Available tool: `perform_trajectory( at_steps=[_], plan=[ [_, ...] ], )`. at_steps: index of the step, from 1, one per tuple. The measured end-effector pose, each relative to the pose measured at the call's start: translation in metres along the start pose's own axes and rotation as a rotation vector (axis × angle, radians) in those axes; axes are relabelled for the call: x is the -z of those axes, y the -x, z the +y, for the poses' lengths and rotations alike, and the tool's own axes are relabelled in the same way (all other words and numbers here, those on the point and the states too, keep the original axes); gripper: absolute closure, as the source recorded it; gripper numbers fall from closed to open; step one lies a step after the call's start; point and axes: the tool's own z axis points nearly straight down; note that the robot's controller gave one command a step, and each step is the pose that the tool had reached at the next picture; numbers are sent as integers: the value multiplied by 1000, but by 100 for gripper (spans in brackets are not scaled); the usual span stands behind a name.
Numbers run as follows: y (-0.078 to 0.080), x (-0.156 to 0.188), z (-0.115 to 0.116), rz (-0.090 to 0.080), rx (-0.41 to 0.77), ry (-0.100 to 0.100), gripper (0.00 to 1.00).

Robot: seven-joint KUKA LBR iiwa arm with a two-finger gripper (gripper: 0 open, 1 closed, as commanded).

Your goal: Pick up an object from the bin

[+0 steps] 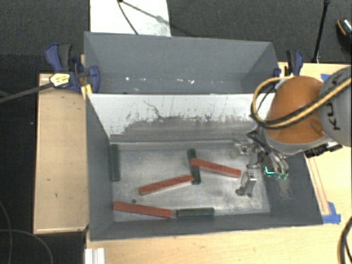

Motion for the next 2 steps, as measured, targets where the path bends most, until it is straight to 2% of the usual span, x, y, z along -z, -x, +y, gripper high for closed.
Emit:
perform_trajectory(
  at_steps=[1,2],
  plan=[
    [27,-67,1,-2,117,0,0],
    [28,-64,0,-5,119,-1,100]
  ],
)
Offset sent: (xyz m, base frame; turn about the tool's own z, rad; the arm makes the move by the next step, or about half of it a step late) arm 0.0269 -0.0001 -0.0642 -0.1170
